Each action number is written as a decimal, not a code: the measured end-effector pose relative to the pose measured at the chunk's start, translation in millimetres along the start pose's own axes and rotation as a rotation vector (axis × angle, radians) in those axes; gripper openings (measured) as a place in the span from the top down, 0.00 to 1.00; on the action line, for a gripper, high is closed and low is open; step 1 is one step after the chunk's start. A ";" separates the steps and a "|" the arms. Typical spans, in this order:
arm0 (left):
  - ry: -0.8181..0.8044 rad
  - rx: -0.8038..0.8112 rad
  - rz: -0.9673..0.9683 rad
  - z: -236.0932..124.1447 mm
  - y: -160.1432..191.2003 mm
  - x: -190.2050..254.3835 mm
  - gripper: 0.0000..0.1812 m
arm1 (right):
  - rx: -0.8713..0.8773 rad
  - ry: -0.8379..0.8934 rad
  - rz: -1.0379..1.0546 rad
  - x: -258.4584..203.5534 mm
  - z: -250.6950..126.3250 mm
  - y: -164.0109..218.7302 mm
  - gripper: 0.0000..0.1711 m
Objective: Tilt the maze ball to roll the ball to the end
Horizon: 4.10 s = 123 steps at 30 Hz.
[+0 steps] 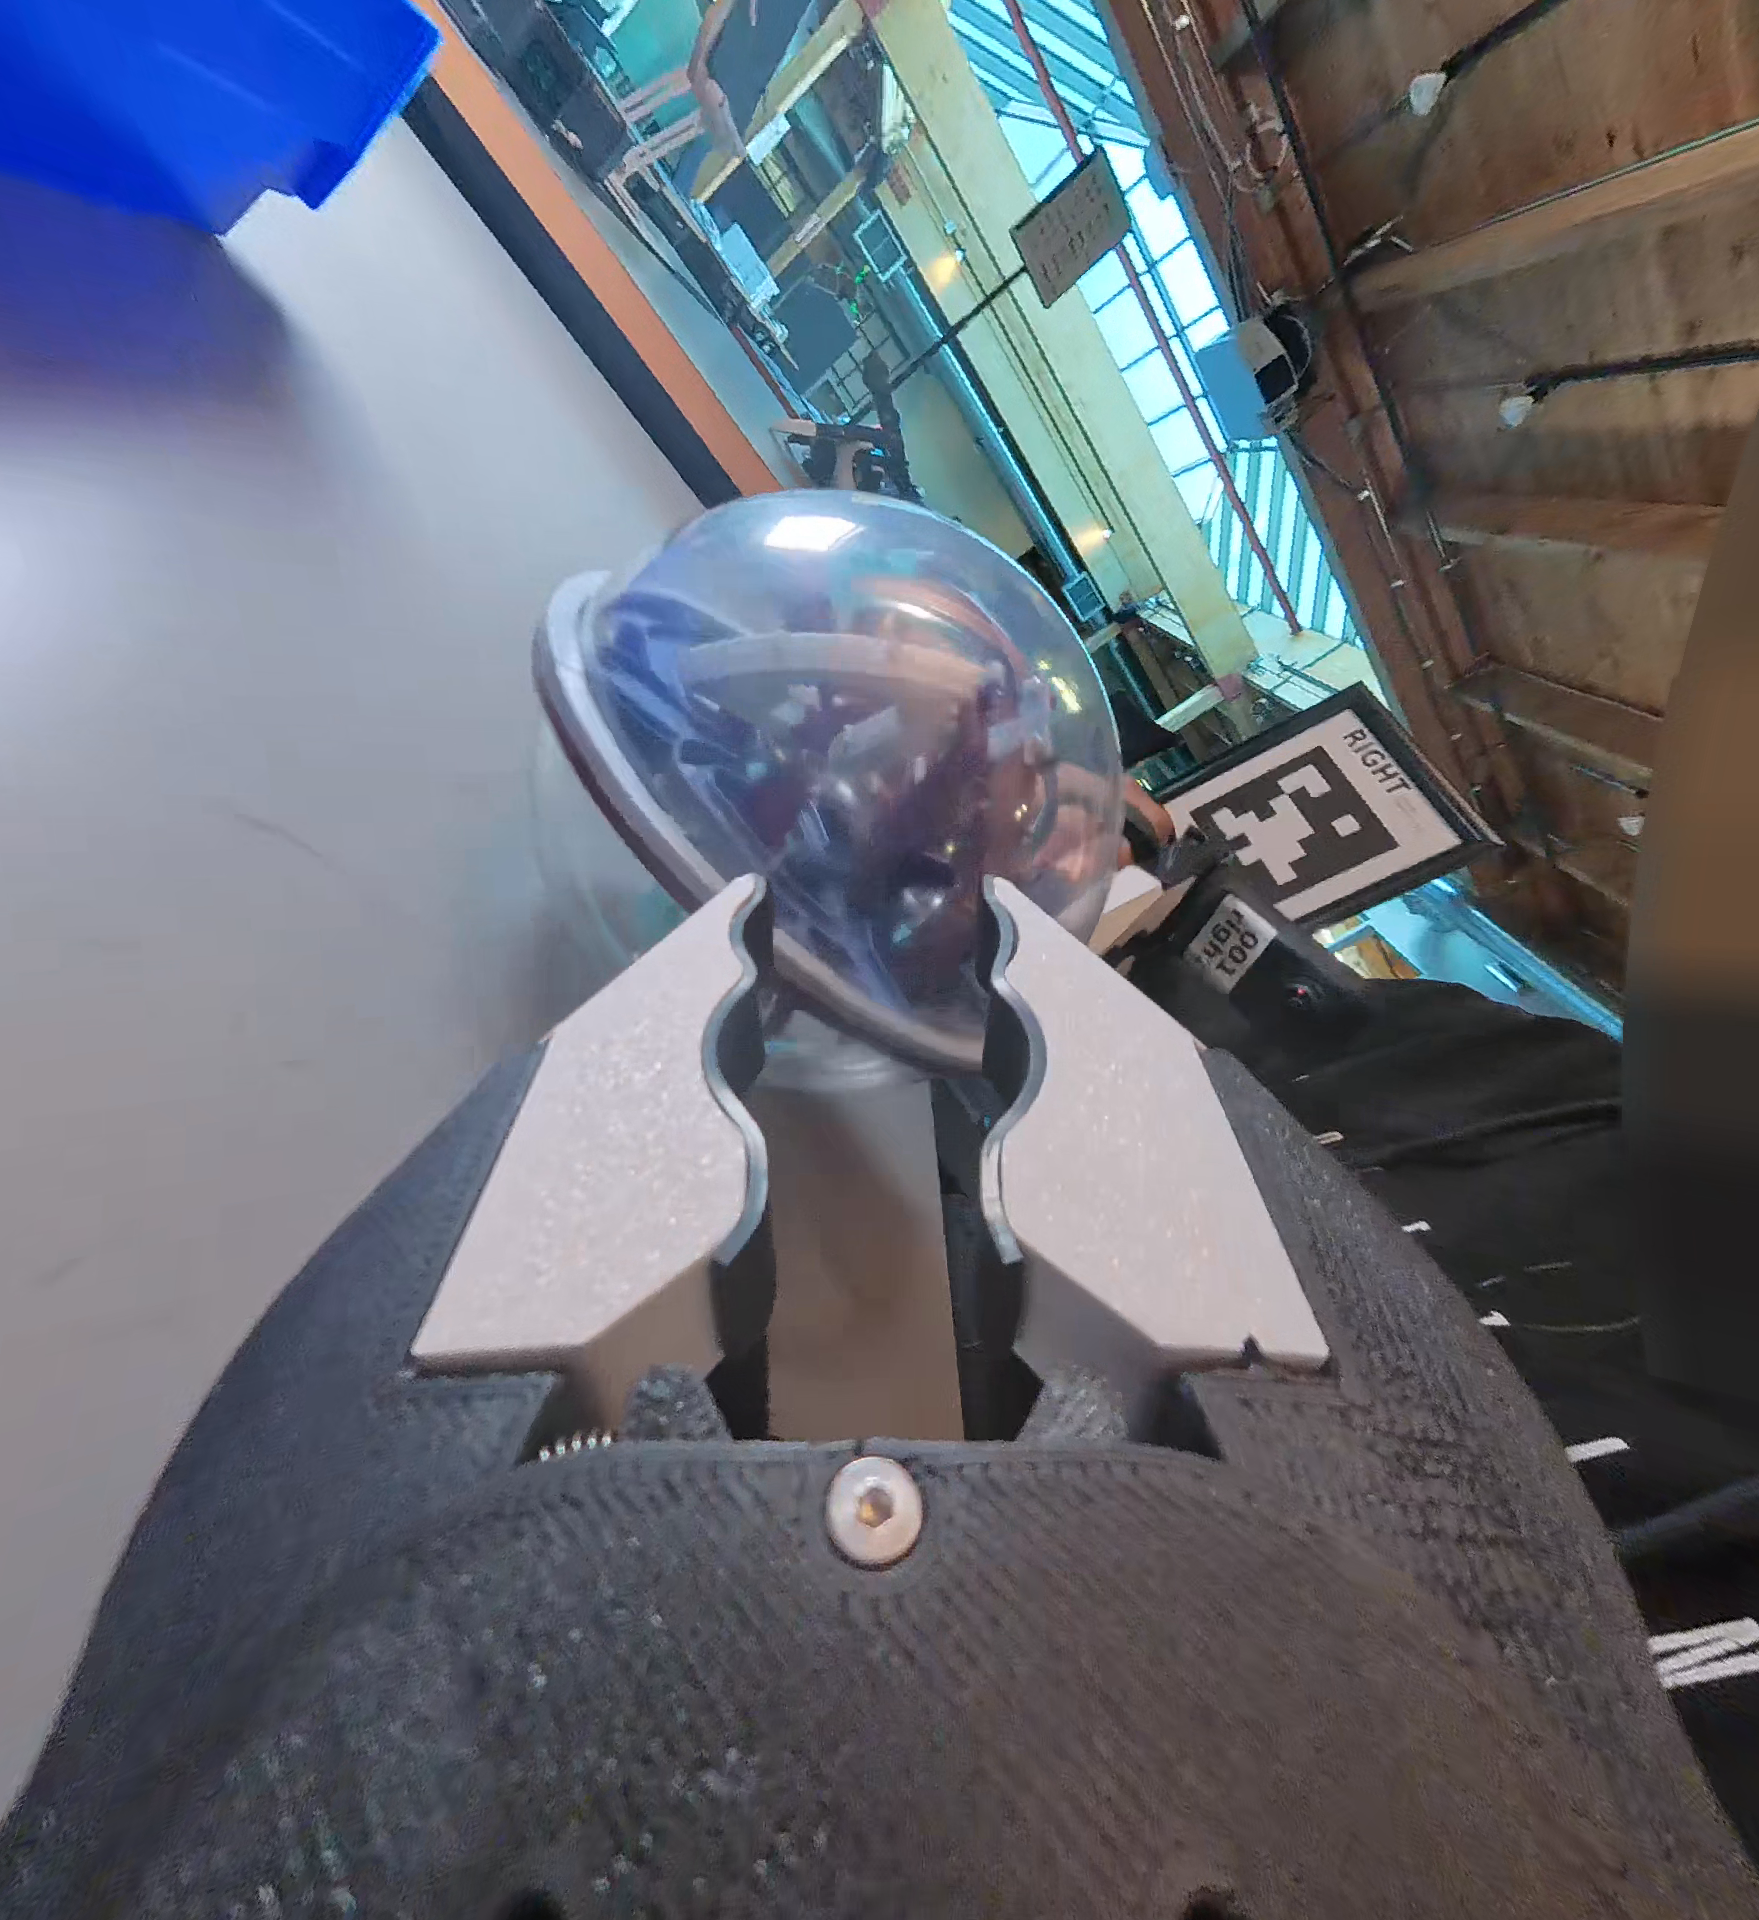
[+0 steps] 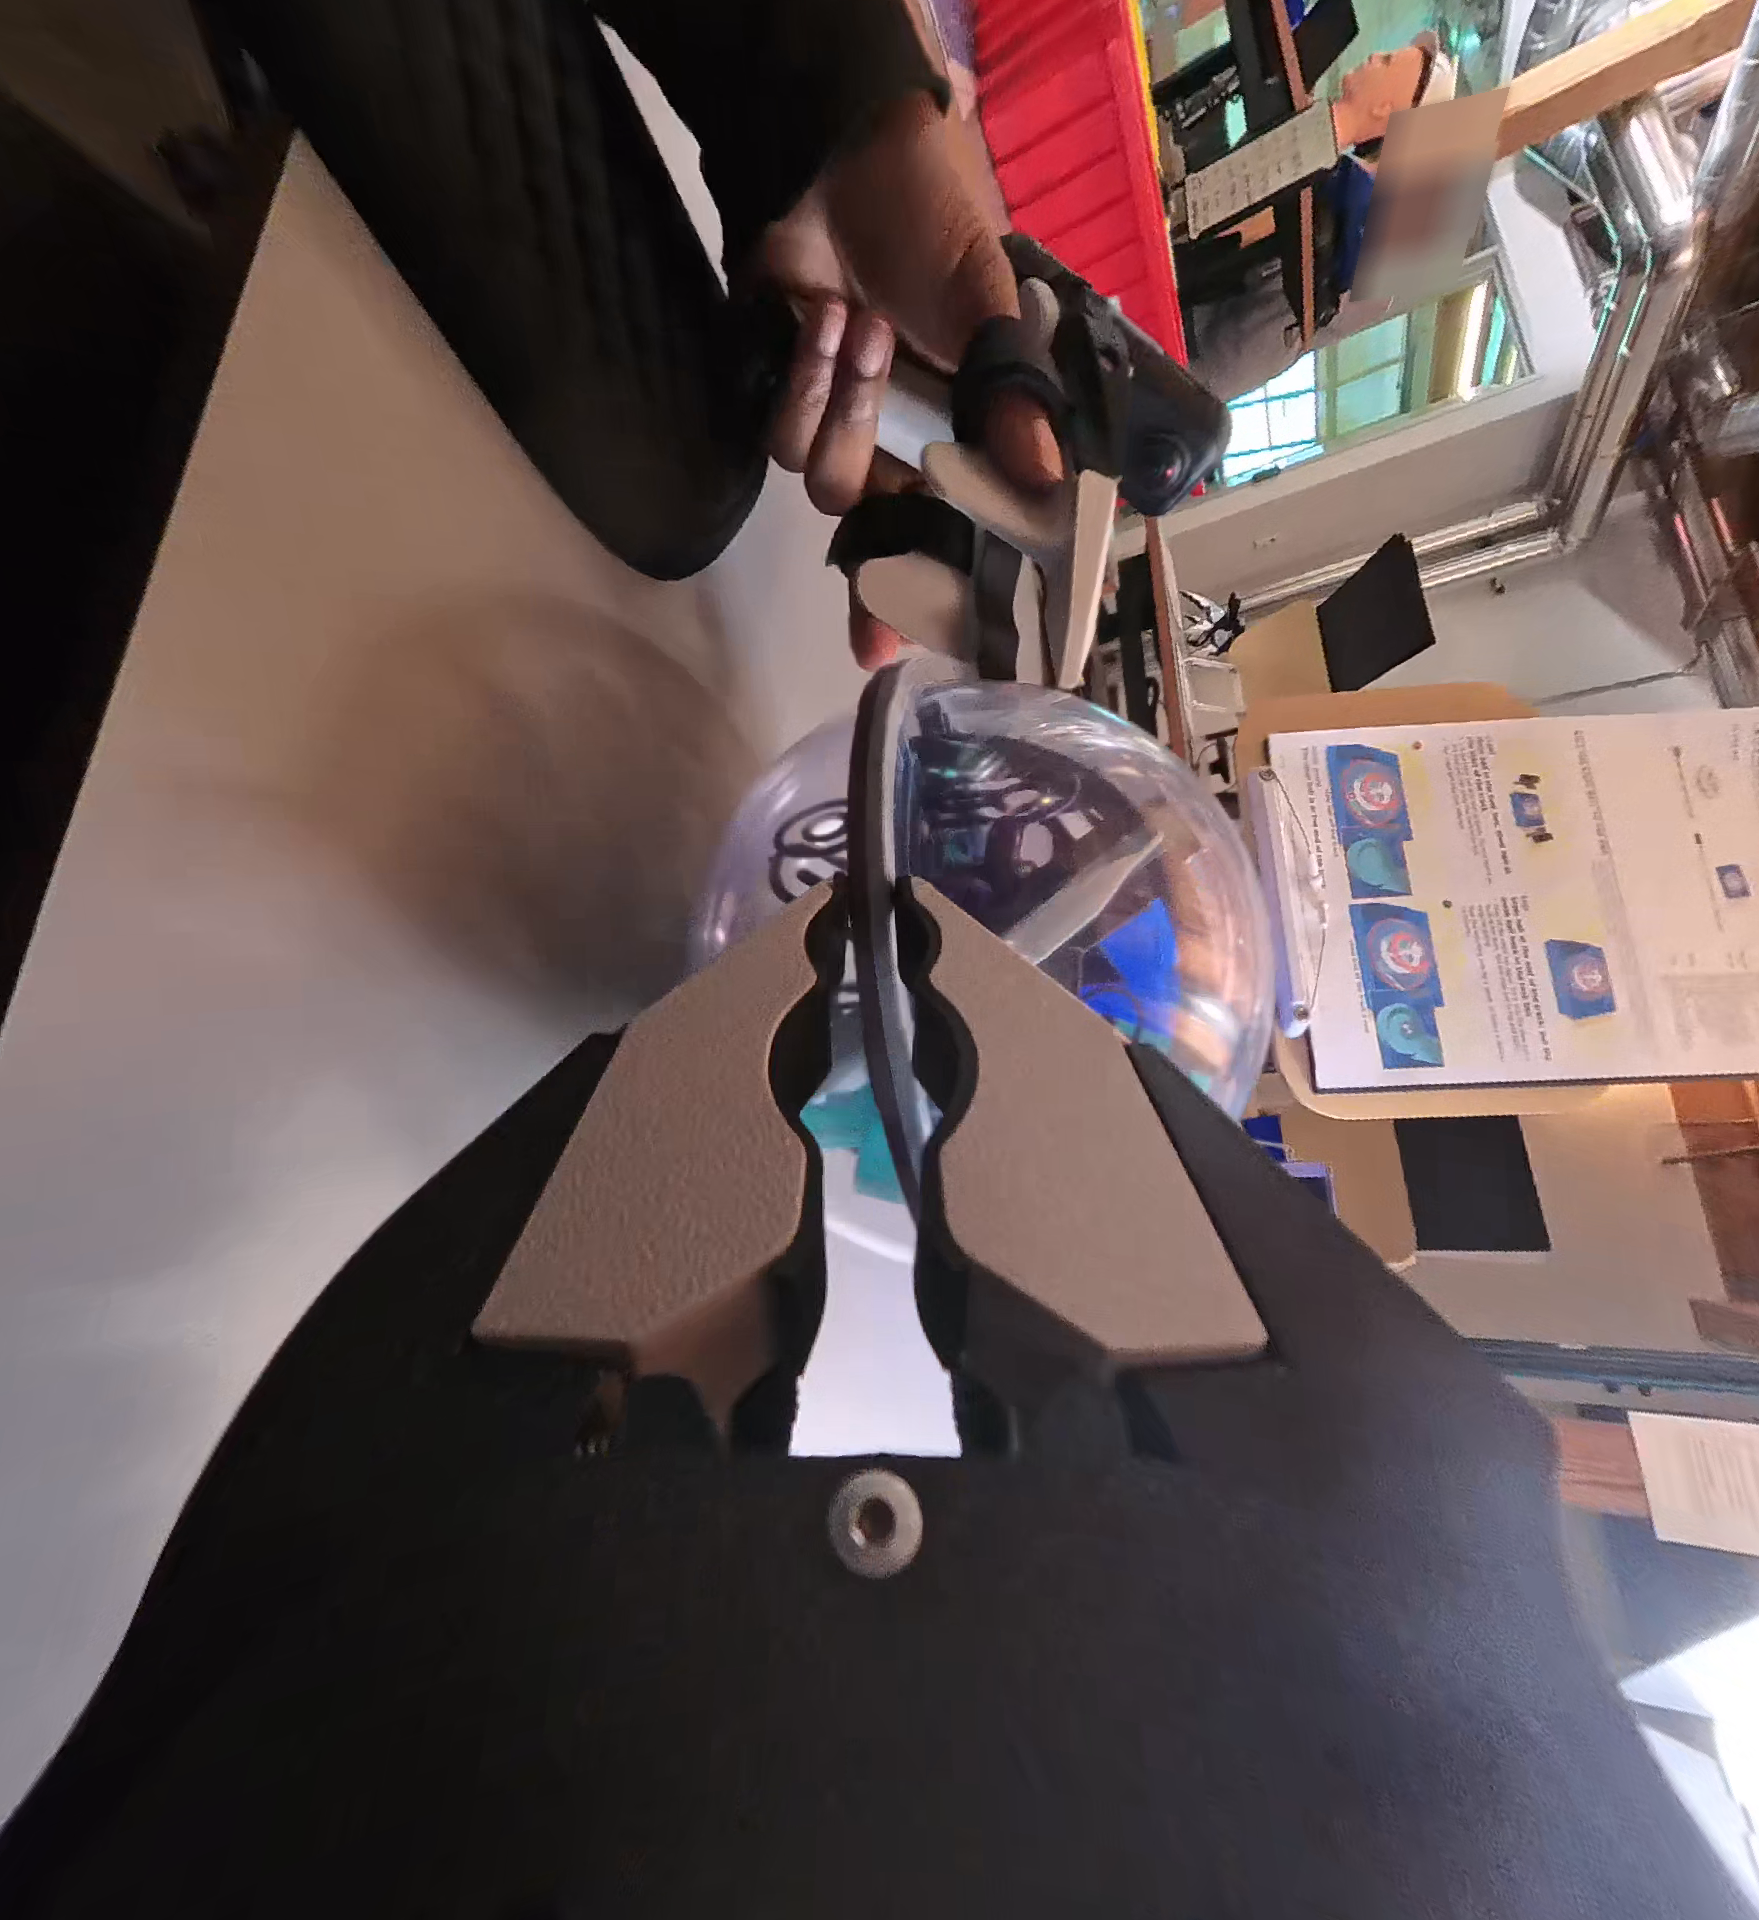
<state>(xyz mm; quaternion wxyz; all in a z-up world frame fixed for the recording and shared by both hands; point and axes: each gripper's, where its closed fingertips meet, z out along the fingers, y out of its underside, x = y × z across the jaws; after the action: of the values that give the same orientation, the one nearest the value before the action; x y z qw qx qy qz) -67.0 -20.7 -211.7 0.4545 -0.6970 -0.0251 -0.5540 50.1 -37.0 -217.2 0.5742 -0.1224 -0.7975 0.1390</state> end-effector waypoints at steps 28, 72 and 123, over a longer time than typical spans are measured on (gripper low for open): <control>-0.056 -0.122 0.167 1.8 5.4 -8.8 0.86 | 0.227 -0.387 1.901 29.2 -7.1 88.0 0.90; 0.088 -0.326 -0.058 8.9 5.9 -42.0 0.74 | 0.102 -0.385 1.918 39.5 -2.4 103.2 0.68; 0.056 -0.223 0.046 11.5 -5.0 -39.2 0.72 | -0.087 -0.204 1.308 12.6 10.3 128.1 0.95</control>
<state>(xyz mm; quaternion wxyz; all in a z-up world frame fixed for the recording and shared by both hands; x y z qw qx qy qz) -76.1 8.2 -239.6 0.3873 -0.7279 0.0655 -0.5621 41.0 86.0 -255.6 0.2874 -0.5907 -0.6141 0.4374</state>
